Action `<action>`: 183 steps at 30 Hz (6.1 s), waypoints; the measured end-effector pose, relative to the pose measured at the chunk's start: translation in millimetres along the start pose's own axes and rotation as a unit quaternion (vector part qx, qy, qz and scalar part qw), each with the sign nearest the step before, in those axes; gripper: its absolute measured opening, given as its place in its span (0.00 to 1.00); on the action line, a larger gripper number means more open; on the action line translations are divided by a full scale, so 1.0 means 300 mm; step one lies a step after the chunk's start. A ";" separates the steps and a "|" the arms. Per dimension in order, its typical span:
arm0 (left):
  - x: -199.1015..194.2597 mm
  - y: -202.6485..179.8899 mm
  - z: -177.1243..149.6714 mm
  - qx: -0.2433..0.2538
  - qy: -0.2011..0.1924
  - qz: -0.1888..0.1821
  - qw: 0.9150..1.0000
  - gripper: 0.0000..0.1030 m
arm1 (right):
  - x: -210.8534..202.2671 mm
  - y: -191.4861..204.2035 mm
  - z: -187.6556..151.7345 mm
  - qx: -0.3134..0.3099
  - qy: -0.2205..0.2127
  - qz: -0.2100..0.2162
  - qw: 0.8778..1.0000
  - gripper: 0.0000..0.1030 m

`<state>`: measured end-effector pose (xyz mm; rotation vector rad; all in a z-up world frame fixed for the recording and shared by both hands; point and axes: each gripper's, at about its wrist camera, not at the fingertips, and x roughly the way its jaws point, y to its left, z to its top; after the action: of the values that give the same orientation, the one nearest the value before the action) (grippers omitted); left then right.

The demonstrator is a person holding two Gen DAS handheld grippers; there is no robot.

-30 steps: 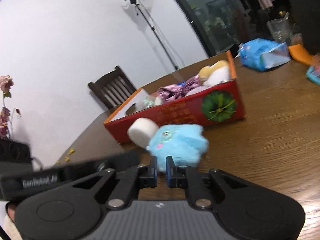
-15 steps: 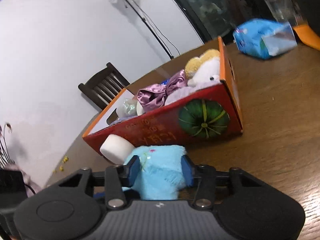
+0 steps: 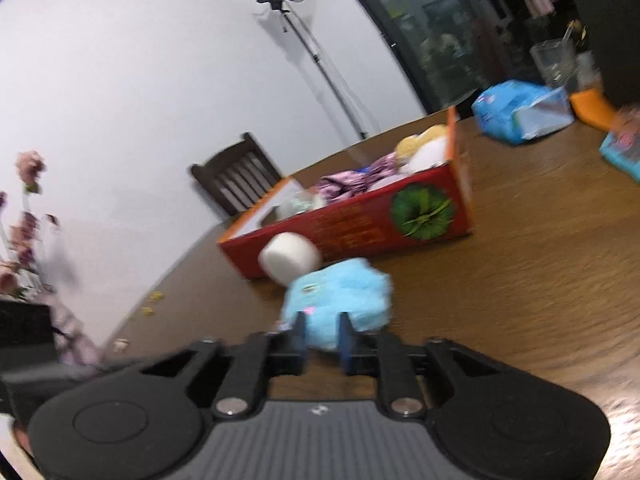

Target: Organize soft objects

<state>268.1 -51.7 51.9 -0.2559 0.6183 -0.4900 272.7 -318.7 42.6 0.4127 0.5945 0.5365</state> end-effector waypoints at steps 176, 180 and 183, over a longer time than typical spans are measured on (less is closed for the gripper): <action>0.468 0.386 0.533 0.037 0.045 0.133 0.989 0.13 | 0.642 0.047 0.537 -0.153 0.023 -0.140 0.978 0.47; 0.532 0.378 0.445 0.078 0.082 0.120 0.986 0.16 | 0.738 0.053 0.519 -0.196 0.069 -0.172 0.963 0.50; 0.534 0.370 0.439 0.089 0.081 0.124 0.985 0.20 | 0.753 0.058 0.534 -0.188 0.102 -0.158 0.964 0.49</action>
<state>501.5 -27.4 36.1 0.0316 0.7498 -0.3240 524.1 -207.3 79.0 -0.0995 0.7233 0.3752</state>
